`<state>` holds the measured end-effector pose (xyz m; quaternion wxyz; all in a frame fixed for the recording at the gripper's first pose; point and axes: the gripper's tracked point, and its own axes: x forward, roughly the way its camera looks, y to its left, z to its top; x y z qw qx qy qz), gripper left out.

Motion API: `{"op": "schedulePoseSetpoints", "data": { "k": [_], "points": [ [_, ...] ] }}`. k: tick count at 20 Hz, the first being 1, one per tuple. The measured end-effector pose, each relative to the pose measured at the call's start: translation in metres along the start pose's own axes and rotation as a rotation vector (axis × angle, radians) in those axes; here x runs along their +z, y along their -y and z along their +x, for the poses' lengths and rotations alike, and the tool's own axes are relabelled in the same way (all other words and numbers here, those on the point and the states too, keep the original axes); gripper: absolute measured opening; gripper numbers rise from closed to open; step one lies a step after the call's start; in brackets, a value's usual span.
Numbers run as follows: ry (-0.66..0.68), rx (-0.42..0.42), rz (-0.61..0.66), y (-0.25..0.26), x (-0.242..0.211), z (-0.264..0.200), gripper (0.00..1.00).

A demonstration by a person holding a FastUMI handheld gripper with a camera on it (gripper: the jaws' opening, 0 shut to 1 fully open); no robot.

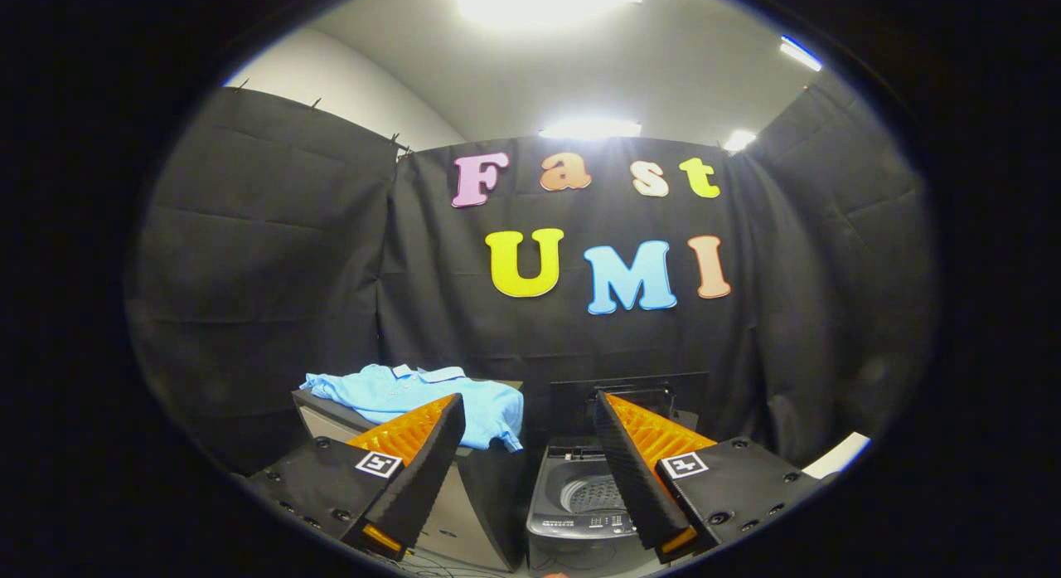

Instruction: Put the clothes into the washing machine and then close the washing machine lid.

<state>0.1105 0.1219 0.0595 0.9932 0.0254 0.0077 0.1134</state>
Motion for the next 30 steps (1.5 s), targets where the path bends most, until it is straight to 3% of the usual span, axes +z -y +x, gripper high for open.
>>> {"op": "schedulePoseSetpoints", "data": {
  "k": [18, 30],
  "points": [
    [-0.096, 0.251, 0.004, -0.107, 0.005, 0.126, 0.98],
    [-0.377, 0.399, 0.018, -0.183, -0.045, 0.191, 0.98]
  ]
}}
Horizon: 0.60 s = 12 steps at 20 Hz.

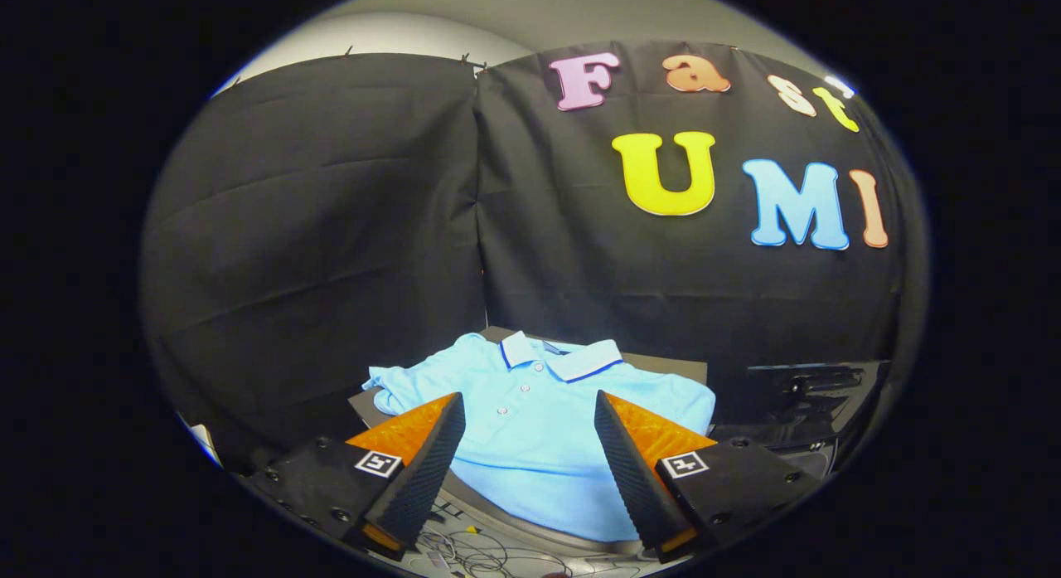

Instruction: Put the clothes into the washing machine and then close the washing machine lid.

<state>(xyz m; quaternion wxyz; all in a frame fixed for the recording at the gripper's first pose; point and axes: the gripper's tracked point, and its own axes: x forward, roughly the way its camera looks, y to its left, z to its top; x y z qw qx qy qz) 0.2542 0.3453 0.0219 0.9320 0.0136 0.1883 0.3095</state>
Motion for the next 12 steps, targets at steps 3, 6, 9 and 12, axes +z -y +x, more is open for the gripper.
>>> {"op": "schedulePoseSetpoints", "data": {
  "k": [3, 6, 9, 12],
  "points": [
    [-0.075, 0.019, -0.003, -0.003, -0.005, 0.025, 0.98],
    [-0.140, 0.025, -0.020, -0.005, -0.010, 0.047, 0.98],
    [-0.204, 0.042, -0.023, -0.010, -0.011, 0.072, 0.96],
    [-0.264, 0.035, -0.026, -0.012, -0.016, 0.090, 0.96]
  ]
}}
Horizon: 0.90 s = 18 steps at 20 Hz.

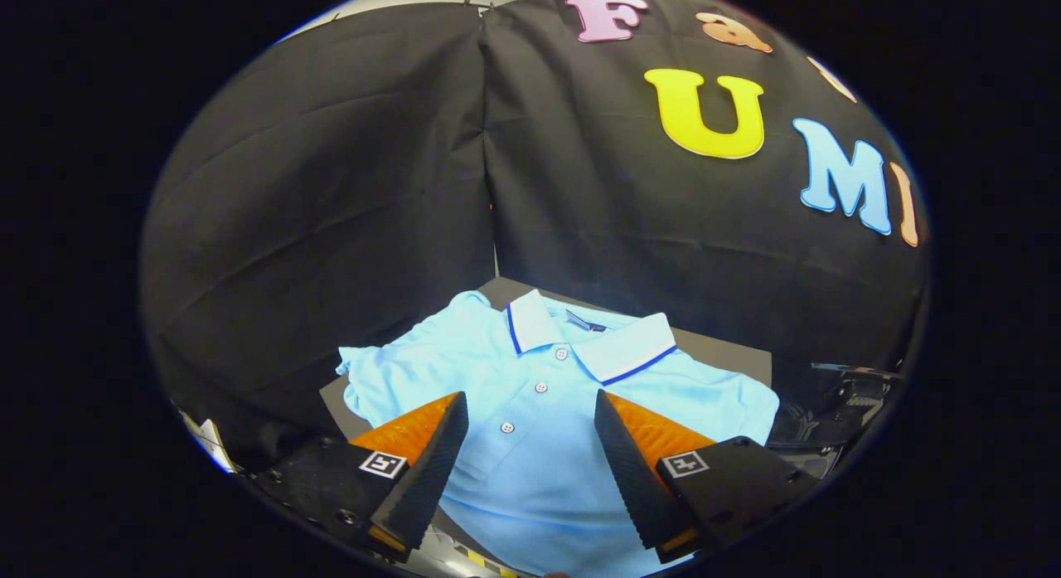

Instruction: Put the clothes into the washing machine and then close the washing machine lid.

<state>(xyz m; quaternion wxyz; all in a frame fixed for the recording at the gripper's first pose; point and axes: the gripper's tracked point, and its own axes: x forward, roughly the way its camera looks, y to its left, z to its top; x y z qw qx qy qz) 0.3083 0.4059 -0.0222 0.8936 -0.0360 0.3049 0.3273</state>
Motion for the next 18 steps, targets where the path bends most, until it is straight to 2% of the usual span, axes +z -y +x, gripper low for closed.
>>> {"op": "schedulePoseSetpoints", "data": {
  "k": [7, 12, 18],
  "points": [
    [-0.133, -0.006, -0.012, -0.003, -0.010, 0.033, 0.96],
    [-0.158, -0.007, -0.004, 0.001, -0.013, 0.040, 0.98],
    [-0.200, -0.044, -0.065, 0.003, -0.018, 0.042, 0.93]
  ]
}}
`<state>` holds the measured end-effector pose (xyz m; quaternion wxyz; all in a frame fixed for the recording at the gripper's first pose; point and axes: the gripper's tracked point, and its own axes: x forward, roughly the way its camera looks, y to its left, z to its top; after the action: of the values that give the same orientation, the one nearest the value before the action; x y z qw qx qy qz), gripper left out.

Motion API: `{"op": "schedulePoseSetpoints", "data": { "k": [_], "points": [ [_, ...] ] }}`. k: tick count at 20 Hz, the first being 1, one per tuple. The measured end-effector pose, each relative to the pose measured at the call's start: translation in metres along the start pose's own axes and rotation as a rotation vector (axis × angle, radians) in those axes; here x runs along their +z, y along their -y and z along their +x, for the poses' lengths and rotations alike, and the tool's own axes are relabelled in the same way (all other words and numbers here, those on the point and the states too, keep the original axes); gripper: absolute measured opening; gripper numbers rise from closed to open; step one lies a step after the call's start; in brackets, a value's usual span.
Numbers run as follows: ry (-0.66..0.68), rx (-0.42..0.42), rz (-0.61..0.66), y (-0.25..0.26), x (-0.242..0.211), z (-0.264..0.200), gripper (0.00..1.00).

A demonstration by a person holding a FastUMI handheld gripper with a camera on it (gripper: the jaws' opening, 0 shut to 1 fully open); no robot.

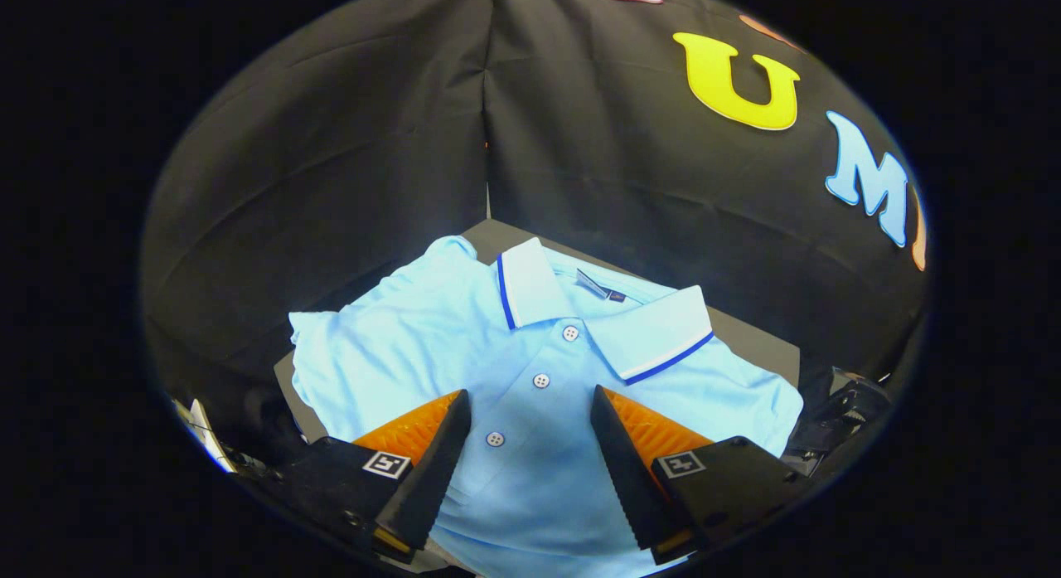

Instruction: Put the clothes into the washing machine and then close the washing machine lid.

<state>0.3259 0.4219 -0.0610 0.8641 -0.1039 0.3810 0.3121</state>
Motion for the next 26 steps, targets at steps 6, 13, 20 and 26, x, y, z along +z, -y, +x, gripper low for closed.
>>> {"op": "schedulePoseSetpoints", "data": {
  "k": [6, 13, 20, 26],
  "points": [
    [0.033, -0.003, -0.049, 0.006, 0.004, -0.001, 0.49],
    [0.178, 0.021, 0.046, 0.006, 0.017, -0.015, 0.02],
    [0.377, 0.070, 0.140, 0.019, 0.041, -0.069, 0.02],
    [0.497, 0.055, 0.165, 0.049, 0.052, -0.116, 0.02]
  ]
}}
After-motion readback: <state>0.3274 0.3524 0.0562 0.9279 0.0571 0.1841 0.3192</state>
